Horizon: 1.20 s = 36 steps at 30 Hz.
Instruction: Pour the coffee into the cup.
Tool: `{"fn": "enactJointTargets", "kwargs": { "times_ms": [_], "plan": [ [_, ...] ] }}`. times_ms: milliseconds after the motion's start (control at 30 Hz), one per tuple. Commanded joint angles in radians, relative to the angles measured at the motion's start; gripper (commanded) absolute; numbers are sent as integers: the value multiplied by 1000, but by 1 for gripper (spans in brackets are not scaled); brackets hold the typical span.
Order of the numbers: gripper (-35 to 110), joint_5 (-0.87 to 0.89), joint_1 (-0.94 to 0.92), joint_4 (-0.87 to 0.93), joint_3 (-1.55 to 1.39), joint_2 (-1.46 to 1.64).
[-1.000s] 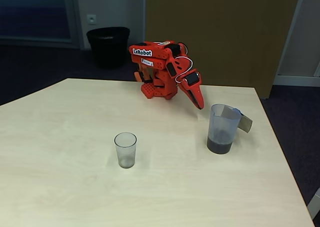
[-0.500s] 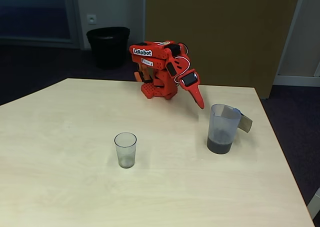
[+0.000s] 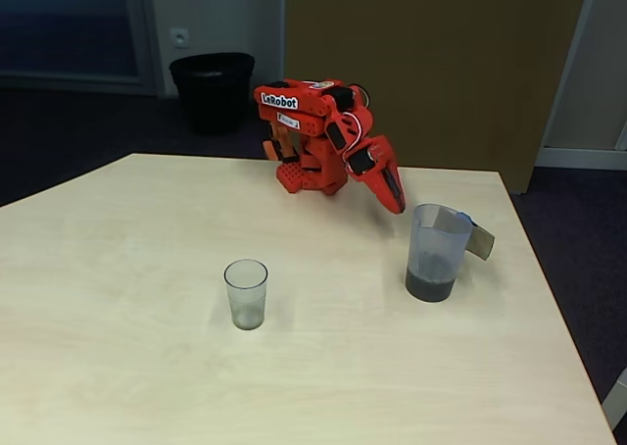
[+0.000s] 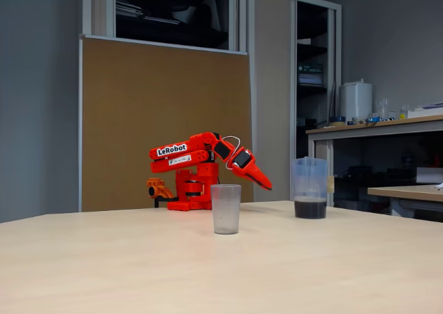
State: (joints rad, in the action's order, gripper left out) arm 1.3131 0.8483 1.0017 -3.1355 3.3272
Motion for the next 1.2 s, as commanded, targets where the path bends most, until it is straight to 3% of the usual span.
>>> {"fn": "enactJointTargets", "kwargs": {
  "times_ms": [0, 200, 500, 633, 833, 1167],
  "plan": [
    [0, 236, 28, 21, -6, -8],
    [0, 279, 67, -98, -6, -41],
    [1, 396, 117, -453, -6, -285],
    [12, 368, 97, -595, -6, -333],
    [18, 393, 87, -798, -6, -440],
    [19, 486, 112, -948, -2, -517]
  ]
}}
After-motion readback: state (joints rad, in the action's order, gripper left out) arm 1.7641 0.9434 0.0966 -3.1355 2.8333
